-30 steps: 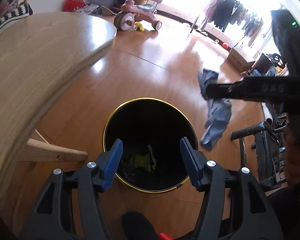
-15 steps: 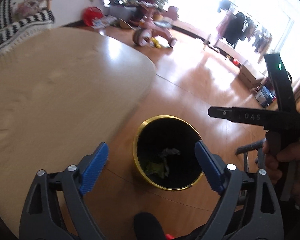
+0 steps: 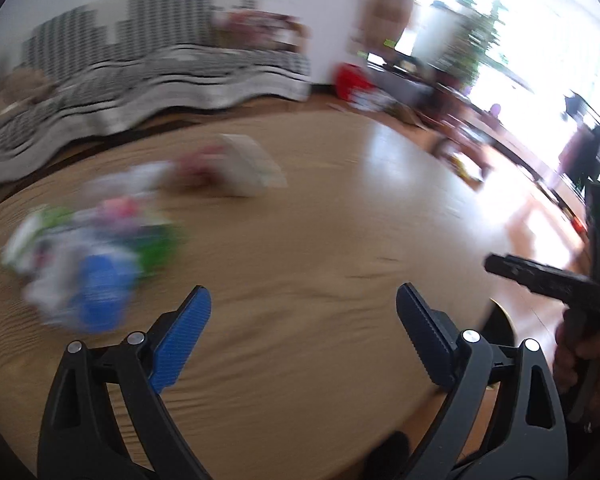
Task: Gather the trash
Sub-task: 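Grasp the green box with left tool while right tool grasps the green toy truck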
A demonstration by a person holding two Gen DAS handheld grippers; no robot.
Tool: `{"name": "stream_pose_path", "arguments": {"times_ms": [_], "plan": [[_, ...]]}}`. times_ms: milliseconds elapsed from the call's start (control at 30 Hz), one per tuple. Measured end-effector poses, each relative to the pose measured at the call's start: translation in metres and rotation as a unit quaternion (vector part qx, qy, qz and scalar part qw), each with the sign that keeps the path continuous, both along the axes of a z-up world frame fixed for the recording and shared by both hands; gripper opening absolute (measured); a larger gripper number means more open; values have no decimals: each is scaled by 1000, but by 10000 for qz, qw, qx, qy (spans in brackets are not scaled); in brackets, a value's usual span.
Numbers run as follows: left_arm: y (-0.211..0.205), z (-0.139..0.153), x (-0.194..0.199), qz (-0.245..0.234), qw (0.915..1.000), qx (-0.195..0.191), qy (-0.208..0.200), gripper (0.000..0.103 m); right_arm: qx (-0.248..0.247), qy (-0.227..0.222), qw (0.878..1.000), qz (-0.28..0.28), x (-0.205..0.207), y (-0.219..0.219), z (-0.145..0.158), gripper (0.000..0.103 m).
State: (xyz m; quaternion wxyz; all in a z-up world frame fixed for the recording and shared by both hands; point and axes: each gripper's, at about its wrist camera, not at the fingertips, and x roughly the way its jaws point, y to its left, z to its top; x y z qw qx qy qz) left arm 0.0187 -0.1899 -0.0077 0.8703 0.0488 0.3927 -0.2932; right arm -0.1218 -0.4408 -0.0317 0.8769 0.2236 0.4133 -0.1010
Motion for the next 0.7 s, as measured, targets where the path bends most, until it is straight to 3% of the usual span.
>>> {"name": "stream_pose_path", "arguments": {"times_ms": [167, 333, 467, 700], "plan": [[99, 7, 33, 1047, 9943, 86, -169, 91, 142, -135, 9959, 889, 67, 93, 6, 68], [183, -1, 75, 2014, 9787, 294, -282, 91, 265, -263, 9887, 1454, 113, 163, 6, 67], [206, -17, 106, 2101, 9761, 484, -269, 91, 514, -292, 9858, 1570, 151, 193, 1, 67], [215, -48, 150, 2059, 9766, 612, -122, 91, 1101, 73, 9834, 1441, 198, 195, -36, 60]]}}
